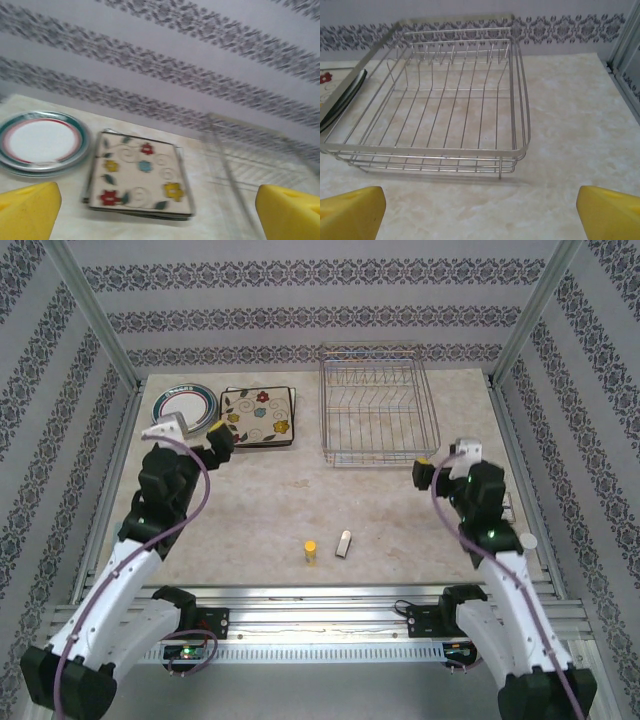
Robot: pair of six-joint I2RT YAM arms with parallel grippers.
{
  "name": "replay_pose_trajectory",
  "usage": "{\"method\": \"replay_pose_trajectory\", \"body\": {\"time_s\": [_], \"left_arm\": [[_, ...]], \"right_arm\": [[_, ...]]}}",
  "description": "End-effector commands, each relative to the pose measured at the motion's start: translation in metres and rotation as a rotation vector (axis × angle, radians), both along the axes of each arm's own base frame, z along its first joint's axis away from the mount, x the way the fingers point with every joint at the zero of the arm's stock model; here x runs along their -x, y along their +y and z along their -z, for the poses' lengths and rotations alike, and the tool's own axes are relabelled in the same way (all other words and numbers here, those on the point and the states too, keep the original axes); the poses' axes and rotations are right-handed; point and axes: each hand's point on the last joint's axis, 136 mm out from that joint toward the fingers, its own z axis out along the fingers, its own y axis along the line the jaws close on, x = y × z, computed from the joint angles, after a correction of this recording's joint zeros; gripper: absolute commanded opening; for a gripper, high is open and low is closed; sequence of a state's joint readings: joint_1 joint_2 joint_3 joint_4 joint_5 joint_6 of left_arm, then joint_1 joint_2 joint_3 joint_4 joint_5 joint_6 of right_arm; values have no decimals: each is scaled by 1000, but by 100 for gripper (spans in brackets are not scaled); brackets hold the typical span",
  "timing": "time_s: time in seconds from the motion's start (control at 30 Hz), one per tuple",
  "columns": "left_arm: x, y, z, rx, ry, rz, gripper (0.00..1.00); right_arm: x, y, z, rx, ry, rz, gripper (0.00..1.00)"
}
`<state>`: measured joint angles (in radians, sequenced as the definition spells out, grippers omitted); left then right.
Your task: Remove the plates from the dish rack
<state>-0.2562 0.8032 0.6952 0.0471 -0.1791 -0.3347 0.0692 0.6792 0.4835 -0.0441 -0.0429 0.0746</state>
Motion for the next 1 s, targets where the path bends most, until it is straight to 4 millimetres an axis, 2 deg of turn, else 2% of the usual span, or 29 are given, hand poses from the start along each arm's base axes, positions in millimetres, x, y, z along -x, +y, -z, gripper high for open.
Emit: {"method": "replay_pose_trajectory", "body": {"time_s": [0.0,0.07,0.2,0.33,0.43,0.53,0.6,0.67,0.7,0.73,0.77,0.83,0.87,0.9,0.97], "left_arm": [[11,30,47,-240,73,-128,100],[14,39,69,-284,72,-171,100],[10,59,112,-280,65,-225,100],[-3,73,152,-227,110,-228,100],[-13,78,174,-221,135,-219,100],[-28,81,181,-197,154,-216,100],[-45,78,192,-214,247,-178,100],[-57,75,191,-233,256,-151,100],[-58,74,189,-247,251,-140,100],[-58,75,184,-262,216,-145,100],[-57,77,178,-269,149,-160,100],[-51,81,198,-236,120,-149,100],[-53,76,205,-240,110,-122,100],[-58,75,202,-251,82,-111,100],[-60,75,212,-243,193,-105,100]], "right_arm": [[2,-5,-13,6,-240,47,98],[5,-17,13,22,-190,111,98],[1,-20,50,29,-112,125,98],[-11,-23,76,12,-86,145,98],[-24,-23,82,15,-60,137,98],[-41,-29,80,0,-81,159,98],[-56,-29,82,-5,-61,154,98],[-69,-27,87,25,-13,134,98],[-72,-28,94,47,15,127,98],[-83,-26,82,61,-23,116,98],[-87,-26,84,71,-42,102,98],[-96,-26,103,40,-28,84,98],[-102,-23,103,30,-61,68,98],[-99,-24,110,31,-4,65,98],[-101,-25,105,37,-27,69,98]]}}
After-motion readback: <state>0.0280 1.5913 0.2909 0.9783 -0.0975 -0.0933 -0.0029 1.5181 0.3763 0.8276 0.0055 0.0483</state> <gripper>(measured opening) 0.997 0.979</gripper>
